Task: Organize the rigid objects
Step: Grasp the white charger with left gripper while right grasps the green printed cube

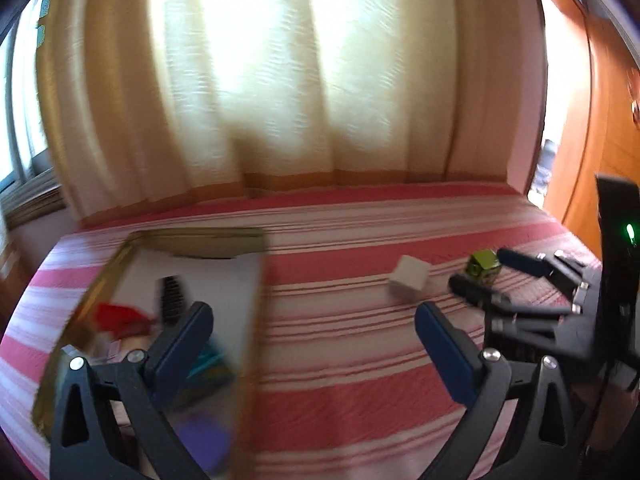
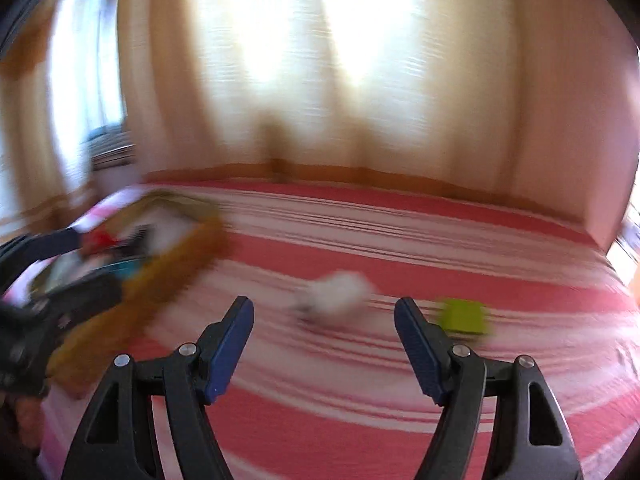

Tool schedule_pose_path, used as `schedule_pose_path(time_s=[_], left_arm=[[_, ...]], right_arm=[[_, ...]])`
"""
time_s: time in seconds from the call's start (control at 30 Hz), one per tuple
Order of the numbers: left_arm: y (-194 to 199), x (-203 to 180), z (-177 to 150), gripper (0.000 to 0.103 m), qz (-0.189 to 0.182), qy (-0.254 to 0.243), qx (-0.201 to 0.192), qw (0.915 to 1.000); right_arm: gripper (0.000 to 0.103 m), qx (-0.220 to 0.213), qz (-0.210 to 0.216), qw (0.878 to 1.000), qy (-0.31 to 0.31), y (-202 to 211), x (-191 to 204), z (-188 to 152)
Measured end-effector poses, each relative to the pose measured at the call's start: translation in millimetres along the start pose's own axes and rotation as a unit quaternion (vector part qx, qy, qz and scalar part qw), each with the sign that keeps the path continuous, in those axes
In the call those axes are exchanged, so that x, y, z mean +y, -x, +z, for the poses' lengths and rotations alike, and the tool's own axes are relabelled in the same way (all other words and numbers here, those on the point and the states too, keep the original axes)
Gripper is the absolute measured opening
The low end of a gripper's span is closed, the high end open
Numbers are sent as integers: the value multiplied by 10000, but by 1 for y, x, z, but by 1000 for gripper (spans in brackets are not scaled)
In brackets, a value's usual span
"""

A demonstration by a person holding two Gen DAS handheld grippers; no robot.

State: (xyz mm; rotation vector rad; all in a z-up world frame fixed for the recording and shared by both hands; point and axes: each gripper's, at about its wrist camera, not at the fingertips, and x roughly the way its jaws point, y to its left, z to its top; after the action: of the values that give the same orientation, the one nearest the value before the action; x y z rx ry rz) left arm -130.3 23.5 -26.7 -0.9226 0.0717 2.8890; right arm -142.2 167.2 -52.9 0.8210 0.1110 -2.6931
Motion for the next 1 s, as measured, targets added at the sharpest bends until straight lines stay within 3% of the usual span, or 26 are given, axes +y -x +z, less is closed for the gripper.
schedule_pose_path(time_s=[0.1, 0.2, 0.33, 0.53, 0.6, 0.63, 0.73, 1.0], left_arm=[[-26, -27, 10, 102, -88, -146, 218, 9996], [-49, -41, 19, 102, 34, -236, 325, 9992], [-69, -47, 23, 102, 123, -168, 424, 9989], [-95, -54, 24, 102, -43, -76, 623, 9980], [-100, -54, 22, 102, -85, -45, 674, 9977], [-101, -54, 21, 102, -106, -33, 691, 9975], [-104, -56, 20, 102, -193, -50, 732, 9971], [-110, -72, 16, 102, -292, -330, 788, 9959]], right_arm=[[75, 166, -479, 9978, -418, -14, -42, -1], [75, 402, -628, 9952, -641, -30, -66, -1], [75, 615, -688, 9935, -669, -45, -75, -2], [75, 961, -533, 9901, -868, -54, -81, -5], [61, 1073, -451, 9879, -1025, -61, -85, -7], [48, 1095, -401, 9872, -1090, -61, -87, -7], [46, 1074, -308, 9884, -1029, -61, -84, -8], [45, 896, -608, 9866, -1222, -50, -97, -9]])
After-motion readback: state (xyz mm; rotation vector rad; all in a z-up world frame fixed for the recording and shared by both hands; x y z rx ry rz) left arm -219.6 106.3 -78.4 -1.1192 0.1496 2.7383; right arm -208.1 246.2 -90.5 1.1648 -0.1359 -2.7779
